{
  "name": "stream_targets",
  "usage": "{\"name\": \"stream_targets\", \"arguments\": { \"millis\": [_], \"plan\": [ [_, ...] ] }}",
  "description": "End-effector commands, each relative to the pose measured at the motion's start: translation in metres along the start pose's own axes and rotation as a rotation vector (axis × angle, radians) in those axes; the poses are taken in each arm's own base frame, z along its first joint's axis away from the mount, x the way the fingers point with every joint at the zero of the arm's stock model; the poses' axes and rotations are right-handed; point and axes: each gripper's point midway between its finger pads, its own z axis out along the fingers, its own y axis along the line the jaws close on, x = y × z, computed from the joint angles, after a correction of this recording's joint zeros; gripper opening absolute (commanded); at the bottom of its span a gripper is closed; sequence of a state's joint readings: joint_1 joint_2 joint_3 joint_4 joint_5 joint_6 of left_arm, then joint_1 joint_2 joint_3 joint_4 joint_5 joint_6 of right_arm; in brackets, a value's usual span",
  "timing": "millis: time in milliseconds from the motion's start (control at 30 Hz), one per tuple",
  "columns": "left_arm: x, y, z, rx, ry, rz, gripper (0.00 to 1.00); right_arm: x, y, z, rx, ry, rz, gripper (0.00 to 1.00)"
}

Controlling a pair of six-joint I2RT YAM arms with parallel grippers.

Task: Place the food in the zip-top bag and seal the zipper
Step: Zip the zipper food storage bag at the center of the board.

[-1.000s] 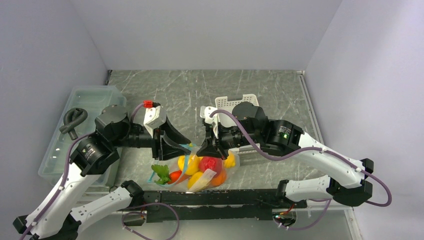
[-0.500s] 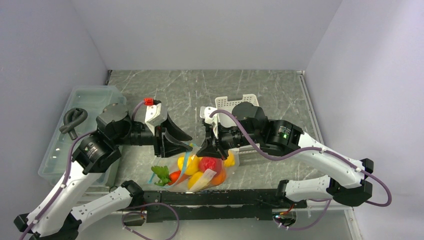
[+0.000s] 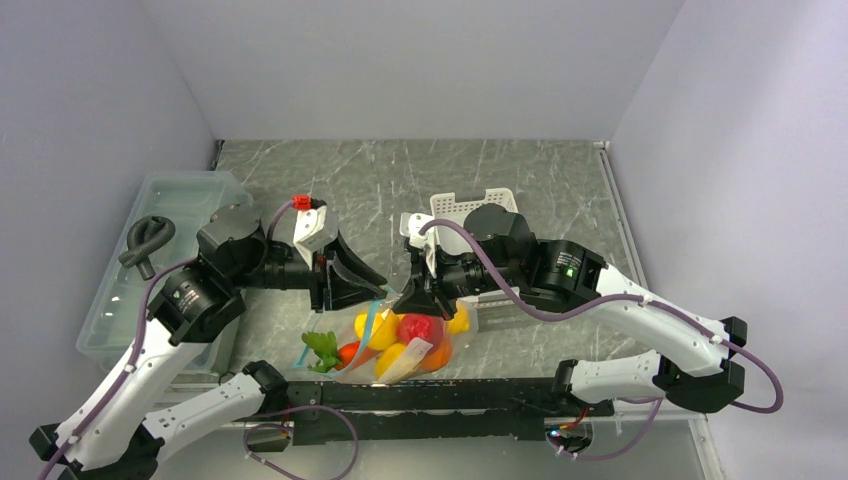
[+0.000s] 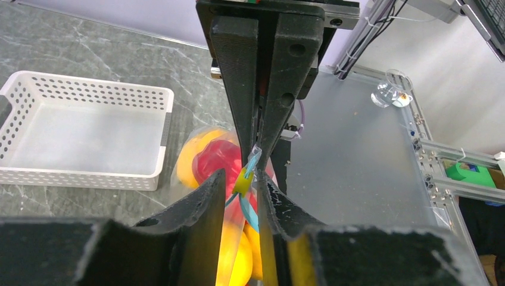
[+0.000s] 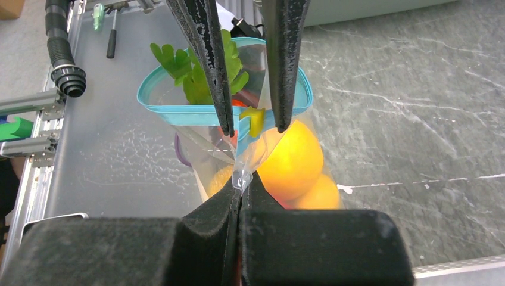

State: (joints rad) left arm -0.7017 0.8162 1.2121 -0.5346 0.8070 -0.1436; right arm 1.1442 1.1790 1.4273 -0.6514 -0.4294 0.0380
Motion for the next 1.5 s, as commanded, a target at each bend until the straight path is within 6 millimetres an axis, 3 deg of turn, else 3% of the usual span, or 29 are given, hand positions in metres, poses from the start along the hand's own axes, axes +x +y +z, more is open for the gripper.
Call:
{"name": "stream_targets", "arguments": {
  "millis": [0, 233, 333, 633, 867, 1033, 1467],
  "plan": [
    [-0.005, -0.008, 0.001, 0.060, -0.011, 0.028, 0.28, -0.030, 0.009, -0.008, -0.026, -0.112, -0.032, 0.00],
    [-0.005, -0.012, 0.001, 0.081, -0.011, 0.033, 0.13, -0.032, 0.009, -0.007, -0.029, -0.111, -0.030, 0.00],
    [-0.005, -0.014, 0.001, 0.092, -0.009, 0.034, 0.01, -0.032, 0.009, -0.008, -0.027, -0.114, -0.029, 0.00],
    [-0.006, -0.019, -0.003, 0.098, -0.017, 0.046, 0.00, -0.033, 0.006, -0.010, -0.008, -0.126, -0.031, 0.01],
    [-0.007, -0.016, -0.004, 0.068, -0.021, 0.046, 0.00, -0.031, 0.012, -0.013, -0.035, -0.135, -0.061, 0.26],
    [-0.009, -0.015, -0.004, 0.060, -0.024, 0.045, 0.00, -0.028, 0.015, -0.012, -0.064, -0.129, -0.088, 0.36],
    [-0.005, -0.016, -0.004, 0.078, -0.005, 0.041, 0.00, -0.031, 0.010, 0.004, -0.076, -0.112, -0.085, 0.42]
  ]
}}
